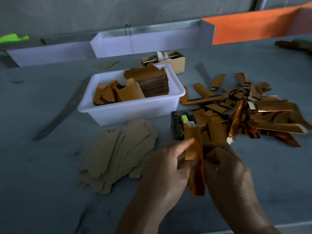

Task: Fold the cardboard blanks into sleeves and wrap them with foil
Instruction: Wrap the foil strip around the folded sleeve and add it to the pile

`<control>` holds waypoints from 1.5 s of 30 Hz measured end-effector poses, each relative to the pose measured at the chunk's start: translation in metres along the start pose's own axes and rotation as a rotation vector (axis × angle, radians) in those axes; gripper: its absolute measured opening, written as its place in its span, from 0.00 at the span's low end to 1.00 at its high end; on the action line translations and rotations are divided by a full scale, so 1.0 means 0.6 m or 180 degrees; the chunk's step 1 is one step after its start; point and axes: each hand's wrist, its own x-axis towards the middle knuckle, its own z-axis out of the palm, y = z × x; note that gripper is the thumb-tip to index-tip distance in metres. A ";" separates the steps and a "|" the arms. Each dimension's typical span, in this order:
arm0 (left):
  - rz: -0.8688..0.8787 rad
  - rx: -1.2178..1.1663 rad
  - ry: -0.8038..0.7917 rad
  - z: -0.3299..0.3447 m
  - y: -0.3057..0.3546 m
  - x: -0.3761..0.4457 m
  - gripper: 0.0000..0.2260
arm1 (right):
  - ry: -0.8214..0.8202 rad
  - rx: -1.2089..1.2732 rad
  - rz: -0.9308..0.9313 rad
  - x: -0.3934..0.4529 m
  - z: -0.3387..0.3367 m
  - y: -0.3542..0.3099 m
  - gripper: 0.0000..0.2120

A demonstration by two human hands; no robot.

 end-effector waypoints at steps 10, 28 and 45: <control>-0.0320 -0.0920 0.0041 -0.002 0.003 -0.019 0.19 | -0.0839 0.1714 0.0431 0.027 -0.100 -0.003 0.07; -0.0172 -0.1021 -0.0118 -0.017 0.025 -0.037 0.18 | -0.1592 0.0904 -0.0241 0.028 -0.087 -0.028 0.11; 0.0027 -0.0414 -0.0047 -0.020 0.045 -0.046 0.21 | -0.1376 0.0281 -0.0261 0.025 -0.072 -0.032 0.11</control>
